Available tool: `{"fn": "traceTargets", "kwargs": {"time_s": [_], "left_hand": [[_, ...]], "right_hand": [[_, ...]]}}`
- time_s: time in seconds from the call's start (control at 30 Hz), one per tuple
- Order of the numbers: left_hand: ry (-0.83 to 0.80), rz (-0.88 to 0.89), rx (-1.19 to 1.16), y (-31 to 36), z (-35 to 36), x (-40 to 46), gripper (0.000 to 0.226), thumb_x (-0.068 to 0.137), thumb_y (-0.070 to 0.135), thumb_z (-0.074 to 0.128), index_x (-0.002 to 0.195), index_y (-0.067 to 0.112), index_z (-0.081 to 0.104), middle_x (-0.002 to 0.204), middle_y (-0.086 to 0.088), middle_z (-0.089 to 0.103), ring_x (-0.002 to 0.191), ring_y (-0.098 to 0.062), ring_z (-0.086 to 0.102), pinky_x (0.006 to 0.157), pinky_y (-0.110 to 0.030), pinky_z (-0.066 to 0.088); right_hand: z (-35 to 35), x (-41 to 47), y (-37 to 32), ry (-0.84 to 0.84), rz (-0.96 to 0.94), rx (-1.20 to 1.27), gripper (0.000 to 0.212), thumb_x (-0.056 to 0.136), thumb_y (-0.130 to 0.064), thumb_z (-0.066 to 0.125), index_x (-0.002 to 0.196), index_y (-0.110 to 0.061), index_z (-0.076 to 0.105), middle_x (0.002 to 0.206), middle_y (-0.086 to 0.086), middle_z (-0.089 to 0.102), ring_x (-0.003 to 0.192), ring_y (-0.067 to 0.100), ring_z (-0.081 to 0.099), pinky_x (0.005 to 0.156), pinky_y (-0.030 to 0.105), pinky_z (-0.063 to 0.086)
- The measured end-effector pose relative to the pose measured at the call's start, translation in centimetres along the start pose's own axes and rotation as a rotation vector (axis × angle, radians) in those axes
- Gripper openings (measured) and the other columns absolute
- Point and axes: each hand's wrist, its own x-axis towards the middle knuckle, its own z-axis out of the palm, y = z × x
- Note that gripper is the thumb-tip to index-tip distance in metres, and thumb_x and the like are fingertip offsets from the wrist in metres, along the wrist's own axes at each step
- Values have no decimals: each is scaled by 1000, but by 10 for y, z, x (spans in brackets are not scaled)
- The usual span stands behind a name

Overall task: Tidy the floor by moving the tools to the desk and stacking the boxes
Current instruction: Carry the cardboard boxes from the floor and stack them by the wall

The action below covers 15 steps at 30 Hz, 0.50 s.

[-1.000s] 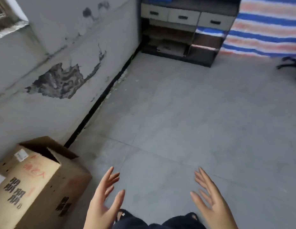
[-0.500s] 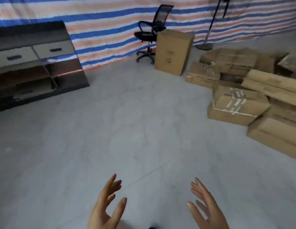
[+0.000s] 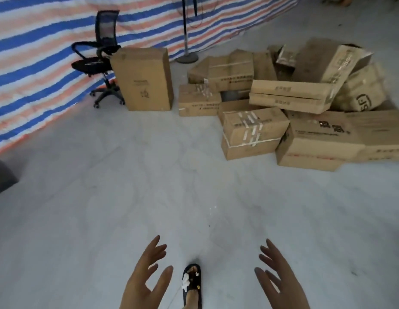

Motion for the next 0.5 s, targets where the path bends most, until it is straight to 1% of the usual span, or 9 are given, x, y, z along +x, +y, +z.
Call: {"fn": "traceTargets", "kwargs": {"time_s": [0.03,0.1,0.2,0.27,0.37,0.43,0.5], "left_hand": [[-17,15,0,5,0,28,64,69,25,61,106,75,43,108,32,61,101,8,60,84,-8,46],[-64,36,13,16,3,80,65,69,25,60,106,75,42,109,33,60,102,9,59,84,-6,45],[-160,49,17,24,17,141,65,70,26,60,107,76,41,110,34,59,102,8,59,84,-5,45],[-218,41,14,30,31,172,64,69,27,60,105,76,42,109,35,59,101,9,59,84,-7,46],[-263,24,18,38,55,218,61,67,31,62,102,77,42,106,36,60,100,10,59,85,-15,47],[-277,25,14,43,75,251,59,66,35,63,101,78,42,105,37,60,99,11,59,85,-15,48],[-285,33,20,49,99,284,62,67,31,62,101,78,41,105,37,59,100,10,59,84,-16,47]], "right_hand": [[5,19,-8,24,-3,9,83,79,-1,68,98,-79,44,113,-40,54,102,-15,56,80,5,46],[14,53,-23,61,-7,8,84,79,0,67,98,-79,44,113,-39,54,102,-14,57,81,9,48],[18,90,-33,142,7,8,84,78,1,68,99,-77,46,111,-38,57,102,-12,58,82,6,47],[14,113,-38,198,34,24,82,78,0,68,99,-76,46,111,-38,57,101,-12,58,81,5,46],[2,151,-42,254,56,21,82,79,-1,68,100,-77,45,114,-38,54,101,-13,58,79,3,46],[-7,182,-42,289,62,19,82,79,0,67,101,-76,46,114,-36,56,101,-11,59,79,4,46],[-19,218,-43,299,60,12,81,79,1,67,103,-74,47,114,-34,57,101,-9,59,80,5,47]]}}
